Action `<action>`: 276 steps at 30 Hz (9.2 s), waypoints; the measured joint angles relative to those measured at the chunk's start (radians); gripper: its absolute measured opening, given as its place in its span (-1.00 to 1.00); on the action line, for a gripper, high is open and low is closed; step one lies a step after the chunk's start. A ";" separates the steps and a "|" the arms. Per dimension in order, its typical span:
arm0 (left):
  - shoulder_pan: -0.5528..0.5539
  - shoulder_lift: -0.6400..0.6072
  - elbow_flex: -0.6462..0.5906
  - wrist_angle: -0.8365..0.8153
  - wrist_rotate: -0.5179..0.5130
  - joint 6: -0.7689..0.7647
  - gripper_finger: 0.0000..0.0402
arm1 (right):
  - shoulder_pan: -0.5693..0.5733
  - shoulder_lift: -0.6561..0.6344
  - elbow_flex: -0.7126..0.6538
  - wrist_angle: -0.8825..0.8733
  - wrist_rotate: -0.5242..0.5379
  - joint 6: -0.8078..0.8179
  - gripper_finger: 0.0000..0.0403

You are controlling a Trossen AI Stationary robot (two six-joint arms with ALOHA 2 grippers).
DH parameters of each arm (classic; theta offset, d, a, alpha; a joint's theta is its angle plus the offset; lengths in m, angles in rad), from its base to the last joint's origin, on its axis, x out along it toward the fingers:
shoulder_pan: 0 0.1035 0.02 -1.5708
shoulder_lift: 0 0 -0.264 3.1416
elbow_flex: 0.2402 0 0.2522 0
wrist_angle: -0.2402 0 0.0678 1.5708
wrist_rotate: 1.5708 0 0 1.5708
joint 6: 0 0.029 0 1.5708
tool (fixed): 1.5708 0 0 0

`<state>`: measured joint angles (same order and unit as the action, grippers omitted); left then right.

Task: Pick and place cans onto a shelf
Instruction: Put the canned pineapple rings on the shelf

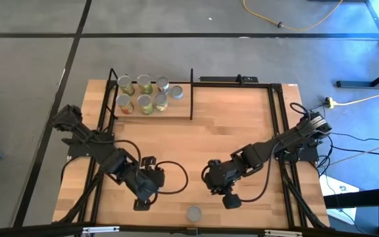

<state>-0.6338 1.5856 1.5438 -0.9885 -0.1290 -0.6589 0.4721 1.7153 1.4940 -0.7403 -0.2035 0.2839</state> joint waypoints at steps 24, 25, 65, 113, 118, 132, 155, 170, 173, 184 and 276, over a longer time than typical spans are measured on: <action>0.019 0.000 -0.443 0.588 -0.052 -0.013 -1.00 | -0.001 0.039 0.001 0.033 0.053 -0.027 -0.46; 0.025 0.000 -0.452 0.591 -0.039 -0.013 -1.00 | -0.003 0.039 0.001 0.034 0.053 -0.027 -0.46; 0.043 0.000 -0.471 0.613 -0.018 0.061 -1.00 | 0.031 0.395 -0.061 0.456 0.042 0.127 -0.46; 0.043 0.000 -0.471 0.645 -0.019 0.065 -1.00 | 0.025 0.481 0.011 0.506 -0.030 0.208 -0.61; 0.043 0.000 -0.471 0.645 -0.019 0.065 -1.00 | 0.024 0.481 0.011 0.515 -0.013 0.209 -0.92; 0.042 -0.004 -0.470 0.638 -0.018 0.066 -1.00 | -0.049 0.346 0.008 0.398 0.033 0.180 -0.94; 0.060 -0.358 -0.470 0.341 -0.238 0.169 -1.00 | -0.435 0.148 0.165 0.184 0.161 0.127 -0.94; 0.176 -0.371 -0.471 0.229 -0.280 0.199 -1.00 | -0.601 0.347 0.306 0.068 0.037 -0.028 -0.94; 0.196 -0.371 -0.471 0.212 -0.280 0.201 -1.00 | -0.616 0.355 0.305 0.050 0.026 -0.050 -0.94; 0.310 -0.367 -0.471 0.211 -0.341 0.195 -0.83 | -0.620 0.351 0.306 0.056 0.023 -0.084 -0.94; 0.372 -0.348 -0.471 0.241 -0.255 0.370 -0.77 | -0.806 0.448 0.522 -0.037 0.220 -0.214 -0.75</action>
<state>-0.2619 1.2377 1.0729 -0.7471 -0.3836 -0.2886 -0.3336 2.1635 2.0159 -0.7774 0.0170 0.0701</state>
